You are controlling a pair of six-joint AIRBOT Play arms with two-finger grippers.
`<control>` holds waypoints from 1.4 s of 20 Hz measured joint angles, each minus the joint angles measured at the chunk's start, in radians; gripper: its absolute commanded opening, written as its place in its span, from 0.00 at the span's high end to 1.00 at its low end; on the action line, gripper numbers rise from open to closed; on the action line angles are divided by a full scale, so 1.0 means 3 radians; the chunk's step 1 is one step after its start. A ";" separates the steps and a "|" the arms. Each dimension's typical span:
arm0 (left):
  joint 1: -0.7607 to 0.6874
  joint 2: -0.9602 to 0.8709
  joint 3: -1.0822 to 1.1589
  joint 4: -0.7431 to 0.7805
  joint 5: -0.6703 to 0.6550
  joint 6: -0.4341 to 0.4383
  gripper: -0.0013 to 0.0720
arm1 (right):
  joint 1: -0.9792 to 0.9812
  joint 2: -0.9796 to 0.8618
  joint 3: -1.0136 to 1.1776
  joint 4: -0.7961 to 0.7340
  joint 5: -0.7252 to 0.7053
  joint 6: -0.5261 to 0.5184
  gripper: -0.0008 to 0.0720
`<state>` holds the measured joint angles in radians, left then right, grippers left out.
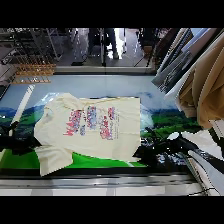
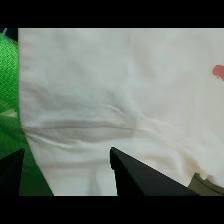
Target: Fold the clothes and pants, and hang the long-sleeved shirts on hangers.
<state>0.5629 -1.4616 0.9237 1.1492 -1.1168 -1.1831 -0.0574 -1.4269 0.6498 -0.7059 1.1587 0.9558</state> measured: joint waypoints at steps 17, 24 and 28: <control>0.0483 0.0638 0.1011 -0.1794 -0.0886 0.0128 0.98 | -0.0029 0.1106 0.1249 -0.0436 0.0593 0.0361 0.98; 0.1139 0.1343 0.2319 -0.5236 -0.0937 0.0228 0.98 | -0.0036 0.2210 0.3634 -0.0942 0.0558 0.0807 0.98; 0.1526 0.1431 0.3038 -0.5898 -0.0765 0.0296 0.98 | -0.0036 0.2358 0.4585 -0.1019 0.0177 0.0886 0.98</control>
<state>1.0206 -1.0325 1.8351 -0.6201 -1.3464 -1.0943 -0.0681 -0.7197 2.0254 -1.0115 1.2118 1.2217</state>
